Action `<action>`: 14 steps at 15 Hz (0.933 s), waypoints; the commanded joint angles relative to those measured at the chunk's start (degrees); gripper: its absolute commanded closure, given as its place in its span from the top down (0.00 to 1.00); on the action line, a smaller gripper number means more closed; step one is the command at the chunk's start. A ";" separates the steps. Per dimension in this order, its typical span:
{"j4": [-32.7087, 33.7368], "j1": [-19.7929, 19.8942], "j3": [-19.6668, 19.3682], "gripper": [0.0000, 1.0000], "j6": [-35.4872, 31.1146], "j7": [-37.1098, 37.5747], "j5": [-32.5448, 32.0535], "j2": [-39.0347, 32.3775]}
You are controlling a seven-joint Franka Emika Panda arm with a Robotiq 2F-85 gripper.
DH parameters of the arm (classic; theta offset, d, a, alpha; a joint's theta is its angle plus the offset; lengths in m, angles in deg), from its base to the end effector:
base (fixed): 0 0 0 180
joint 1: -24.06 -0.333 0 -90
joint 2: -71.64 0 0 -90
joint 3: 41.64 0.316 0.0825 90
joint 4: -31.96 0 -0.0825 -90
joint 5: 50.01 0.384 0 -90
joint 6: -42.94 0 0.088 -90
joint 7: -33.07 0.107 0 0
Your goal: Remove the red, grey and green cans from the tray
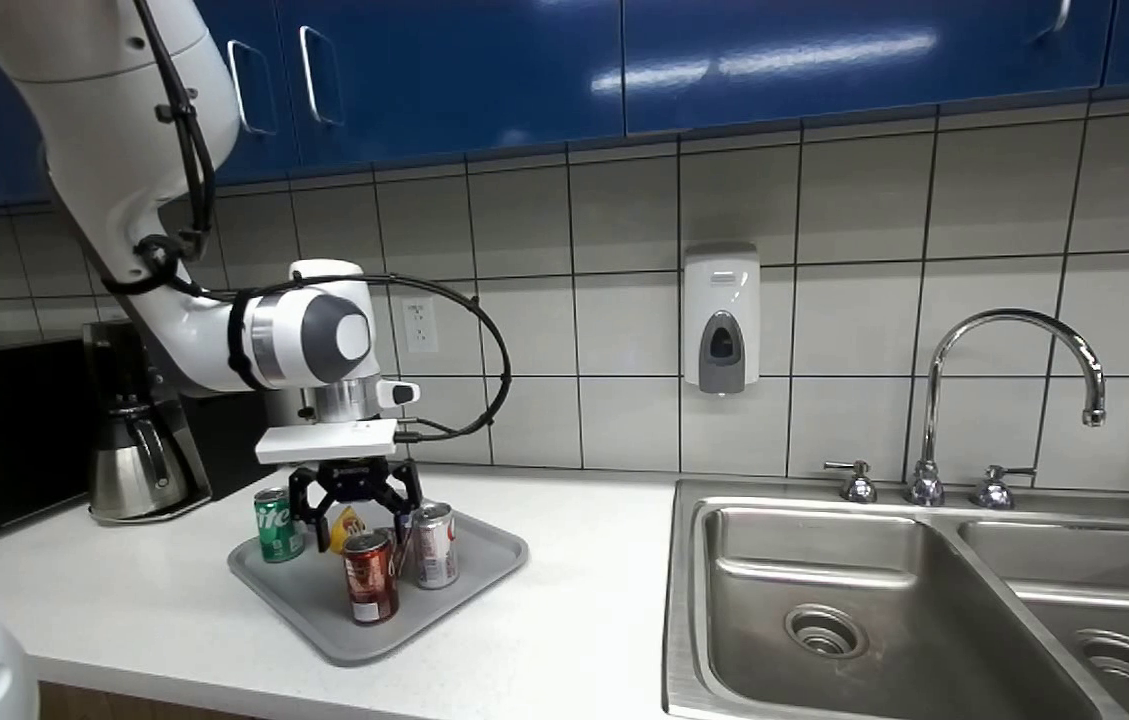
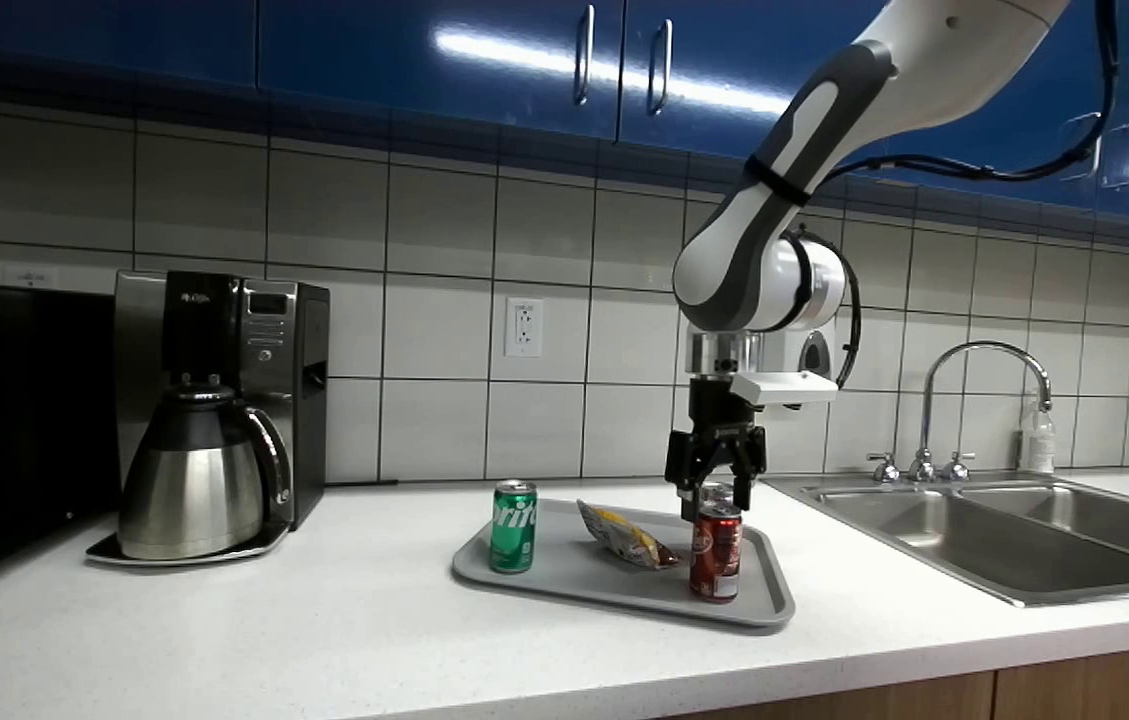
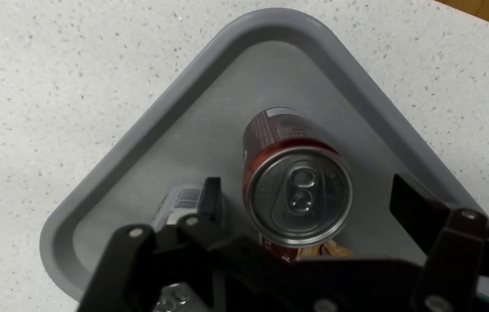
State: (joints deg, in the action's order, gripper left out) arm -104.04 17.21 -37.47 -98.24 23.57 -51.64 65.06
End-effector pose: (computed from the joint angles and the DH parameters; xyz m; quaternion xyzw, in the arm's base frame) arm 0.4931 0.0963 0.2737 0.9819 0.1889 -0.0120 0.0048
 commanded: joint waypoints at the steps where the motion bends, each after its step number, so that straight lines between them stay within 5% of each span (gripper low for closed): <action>1: 0.06 0.16 0.55 1.00 -1.71 2.45 -2.16 -1.09; 9: -0.39 0.10 0.51 1.00 -3.46 2.72 -2.85 -2.75; 10: -0.35 0.15 0.54 0.75 -3.49 2.61 -2.63 -2.84; 14: -0.35 0.32 0.83 0.49 -3.09 1.52 -1.77 -2.71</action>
State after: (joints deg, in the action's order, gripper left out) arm -104.18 17.21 -37.43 -100.92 24.04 -52.83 62.05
